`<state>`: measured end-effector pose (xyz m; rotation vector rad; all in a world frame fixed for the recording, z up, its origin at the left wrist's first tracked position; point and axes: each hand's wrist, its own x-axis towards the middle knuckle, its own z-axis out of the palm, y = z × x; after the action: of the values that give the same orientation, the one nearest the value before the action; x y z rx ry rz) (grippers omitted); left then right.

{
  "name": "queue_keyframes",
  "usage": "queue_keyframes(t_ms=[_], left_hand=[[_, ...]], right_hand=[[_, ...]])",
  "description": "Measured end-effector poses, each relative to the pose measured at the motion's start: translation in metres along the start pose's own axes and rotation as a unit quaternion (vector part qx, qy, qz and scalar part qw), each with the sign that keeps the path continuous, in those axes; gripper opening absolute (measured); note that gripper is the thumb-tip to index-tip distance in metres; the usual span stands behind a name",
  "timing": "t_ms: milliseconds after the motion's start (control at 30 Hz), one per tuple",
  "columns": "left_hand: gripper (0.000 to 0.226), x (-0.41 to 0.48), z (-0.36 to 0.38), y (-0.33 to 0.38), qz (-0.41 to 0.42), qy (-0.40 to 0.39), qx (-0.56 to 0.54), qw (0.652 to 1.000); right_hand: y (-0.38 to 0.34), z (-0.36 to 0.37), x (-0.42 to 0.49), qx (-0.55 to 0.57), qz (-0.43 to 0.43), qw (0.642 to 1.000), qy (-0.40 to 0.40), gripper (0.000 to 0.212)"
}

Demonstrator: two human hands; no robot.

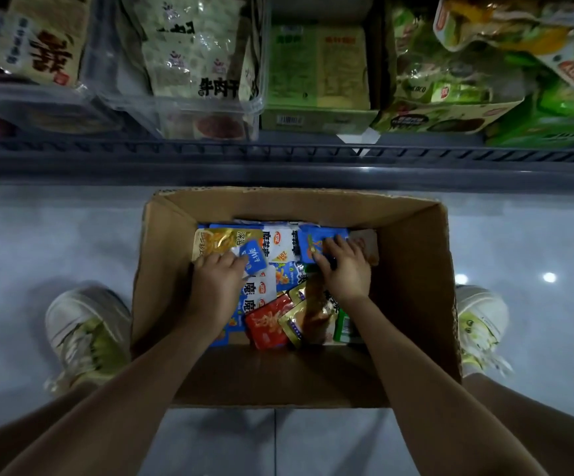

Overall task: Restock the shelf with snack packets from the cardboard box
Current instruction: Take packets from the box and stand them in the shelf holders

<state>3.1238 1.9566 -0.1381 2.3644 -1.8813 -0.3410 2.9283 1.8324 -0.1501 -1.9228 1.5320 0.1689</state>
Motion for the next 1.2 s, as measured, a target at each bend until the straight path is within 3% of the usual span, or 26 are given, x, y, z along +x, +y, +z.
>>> queue_keyframes(t_ms=[133, 233, 333, 533, 633, 733, 900, 967, 1067, 1133, 1200], left_hand=[[0.066, -0.007, 0.005, -0.002, -0.031, -0.049, 0.007, 0.998], [0.064, -0.007, 0.012, -0.005, -0.057, -0.063, -0.032, 0.996], [0.067, -0.002, 0.014, 0.001, -0.117, -0.066, -0.043, 0.990], [0.078, 0.014, 0.016, 0.008, -0.248, -0.110, -0.108, 0.956], [0.066, 0.015, 0.011, 0.015, -0.281, -0.070, -0.202, 0.936], [0.038, 0.011, -0.003, 0.022, -0.307, -0.049, -0.292, 0.905], [0.021, -0.001, -0.031, 0.026, -0.312, -0.031, -0.345, 0.885], [0.018, -0.004, -0.043, 0.026, -0.304, -0.034, -0.360, 0.881], [0.018, -0.007, -0.065, 0.030, -0.302, -0.030, -0.362, 0.881], [0.013, -0.009, -0.082, 0.034, -0.296, -0.014, -0.367, 0.882], [0.010, -0.010, -0.101, 0.039, -0.295, -0.002, -0.380, 0.877]], right_hand=[[0.001, 0.009, -0.026, -0.041, -0.060, 0.997, 0.025, 0.034], [0.006, 0.006, -0.031, -0.047, 0.028, 0.997, 0.052, 0.055], [0.008, 0.001, -0.030, -0.028, 0.093, 0.995, 0.030, 0.076], [0.008, 0.012, -0.031, -0.026, 0.112, 0.993, 0.005, 0.061], [0.006, 0.017, -0.034, -0.064, 0.099, 0.992, -0.040, 0.059], [0.002, 0.015, -0.037, -0.095, 0.073, 0.991, -0.063, 0.036], [-0.004, 0.004, -0.048, -0.140, 0.053, 0.986, -0.068, 0.024], [-0.008, -0.001, -0.055, 0.013, 0.095, 0.991, -0.094, 0.018], [-0.015, -0.017, -0.065, 0.342, 0.127, 0.922, -0.131, 0.030], [-0.021, -0.034, -0.076, 0.417, 0.108, 0.890, -0.146, 0.028], [-0.030, -0.054, -0.090, 0.428, 0.088, 0.885, -0.161, 0.024]])
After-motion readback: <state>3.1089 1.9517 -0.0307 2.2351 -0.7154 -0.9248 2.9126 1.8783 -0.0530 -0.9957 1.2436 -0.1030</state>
